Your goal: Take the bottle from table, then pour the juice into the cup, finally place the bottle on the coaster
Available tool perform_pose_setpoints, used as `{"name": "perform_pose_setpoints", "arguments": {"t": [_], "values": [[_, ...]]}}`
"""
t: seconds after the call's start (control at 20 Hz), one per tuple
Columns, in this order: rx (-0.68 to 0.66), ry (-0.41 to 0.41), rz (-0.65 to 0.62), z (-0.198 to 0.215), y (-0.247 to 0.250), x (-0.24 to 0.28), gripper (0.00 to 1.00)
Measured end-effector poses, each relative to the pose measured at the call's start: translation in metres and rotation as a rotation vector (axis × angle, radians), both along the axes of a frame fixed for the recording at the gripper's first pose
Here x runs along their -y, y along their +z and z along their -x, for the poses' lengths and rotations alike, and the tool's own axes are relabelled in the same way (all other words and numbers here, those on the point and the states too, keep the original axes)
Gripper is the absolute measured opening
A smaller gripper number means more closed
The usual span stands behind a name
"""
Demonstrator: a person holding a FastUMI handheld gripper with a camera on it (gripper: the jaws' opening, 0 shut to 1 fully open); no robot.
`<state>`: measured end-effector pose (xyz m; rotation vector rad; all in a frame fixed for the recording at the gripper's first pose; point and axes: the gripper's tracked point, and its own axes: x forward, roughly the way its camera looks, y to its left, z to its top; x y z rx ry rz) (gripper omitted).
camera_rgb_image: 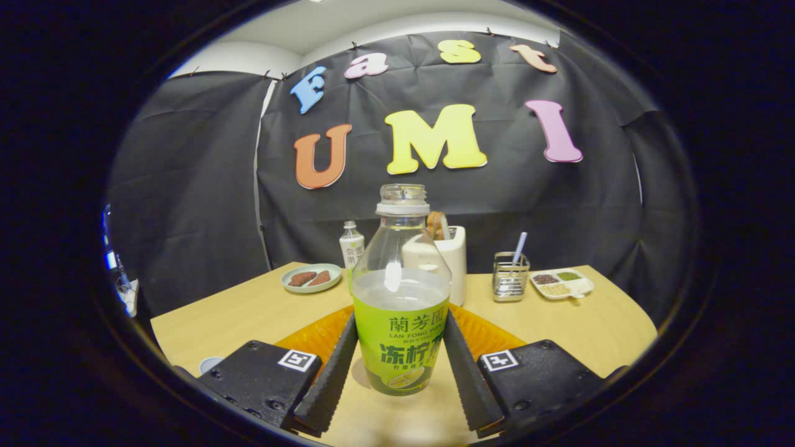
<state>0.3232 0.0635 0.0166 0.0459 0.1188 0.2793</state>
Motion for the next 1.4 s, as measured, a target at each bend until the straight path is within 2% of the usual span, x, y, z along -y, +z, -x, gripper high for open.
{"name": "perform_pose_setpoints", "arguments": {"t": [0.3, 0.45, 0.7, 0.75, 0.95, 1.25, 1.4], "values": [[-0.041, -0.020, 0.006, -0.042, -0.035, -0.020, 0.82], [-0.043, -0.025, -0.008, -0.045, -0.039, -0.026, 0.82], [-0.023, -0.060, 0.049, -0.048, -0.039, -0.025, 0.83], [-0.023, -0.065, 0.045, -0.045, -0.038, -0.025, 0.87], [0.001, -0.079, 0.027, -0.025, -0.019, -0.020, 1.00], [0.044, -0.134, -0.003, 0.044, 0.018, -0.010, 1.00], [0.078, -0.193, 0.022, 0.089, 0.036, 0.000, 1.00]]}}
